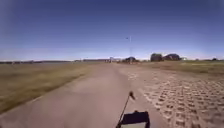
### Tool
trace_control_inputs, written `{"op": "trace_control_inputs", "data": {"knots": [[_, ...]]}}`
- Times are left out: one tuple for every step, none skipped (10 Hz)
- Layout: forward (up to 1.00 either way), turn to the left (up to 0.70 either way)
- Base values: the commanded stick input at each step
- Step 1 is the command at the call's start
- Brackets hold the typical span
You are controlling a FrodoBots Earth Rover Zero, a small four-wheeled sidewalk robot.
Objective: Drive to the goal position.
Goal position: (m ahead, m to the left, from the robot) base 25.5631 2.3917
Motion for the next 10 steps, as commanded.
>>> {"op": "trace_control_inputs", "data": {"knots": [[1.00, 0.00], [1.00, 0.00], [1.00, 0.12], [1.00, 0.32], [1.00, 0.29], [1.00, 0.10], [1.00, 0.00], [1.00, 0.00], [1.00, 0.00], [1.00, 0.00]]}}
